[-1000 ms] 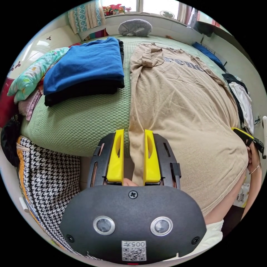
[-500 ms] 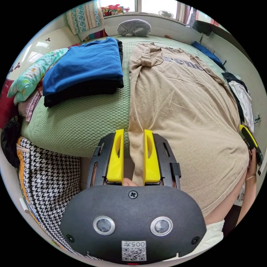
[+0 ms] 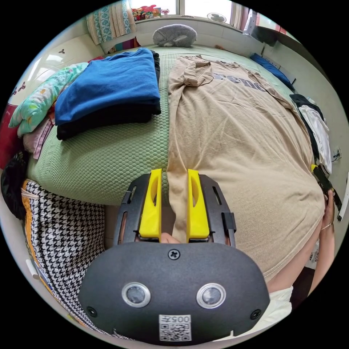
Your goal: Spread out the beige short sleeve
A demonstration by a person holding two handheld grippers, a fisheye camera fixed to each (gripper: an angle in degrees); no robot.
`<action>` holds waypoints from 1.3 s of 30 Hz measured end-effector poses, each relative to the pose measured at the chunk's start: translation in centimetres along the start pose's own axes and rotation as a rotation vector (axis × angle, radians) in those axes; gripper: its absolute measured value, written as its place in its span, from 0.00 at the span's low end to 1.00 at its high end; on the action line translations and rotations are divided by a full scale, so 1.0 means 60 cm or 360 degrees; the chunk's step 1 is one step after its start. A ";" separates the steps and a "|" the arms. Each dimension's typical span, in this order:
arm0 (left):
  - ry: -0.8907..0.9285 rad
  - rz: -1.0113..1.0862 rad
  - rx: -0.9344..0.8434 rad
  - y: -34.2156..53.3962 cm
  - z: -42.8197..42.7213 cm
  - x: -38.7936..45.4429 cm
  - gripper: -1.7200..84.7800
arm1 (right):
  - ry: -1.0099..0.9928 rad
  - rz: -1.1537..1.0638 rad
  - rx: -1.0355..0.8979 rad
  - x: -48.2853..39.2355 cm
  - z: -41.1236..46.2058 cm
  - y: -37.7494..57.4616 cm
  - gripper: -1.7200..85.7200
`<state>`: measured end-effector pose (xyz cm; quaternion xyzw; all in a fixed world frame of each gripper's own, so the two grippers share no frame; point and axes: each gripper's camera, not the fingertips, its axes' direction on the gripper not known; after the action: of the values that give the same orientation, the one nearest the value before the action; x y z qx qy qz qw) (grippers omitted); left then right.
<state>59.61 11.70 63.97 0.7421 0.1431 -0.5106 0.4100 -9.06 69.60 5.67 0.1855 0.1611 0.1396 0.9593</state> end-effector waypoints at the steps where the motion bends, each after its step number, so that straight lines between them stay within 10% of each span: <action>1: 0.0000 -0.0002 0.0004 0.001 -0.002 0.000 0.15 | -0.0008 -0.0016 0.0017 0.000 -0.003 0.003 0.10; 30: 0.0017 0.0155 -0.0035 0.005 -0.096 0.028 0.04 | -0.0278 -0.0092 -0.0141 0.031 -0.073 -0.019 0.00; 39: 0.0033 0.0188 0.0338 -0.070 -0.261 -0.009 0.03 | -0.0208 -0.0245 0.0164 0.002 -0.189 -0.159 0.00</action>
<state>66.75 26.26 64.70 0.7937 0.0484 -0.4901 0.3571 -11.09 64.67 -8.14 0.2302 0.1189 0.0445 0.9648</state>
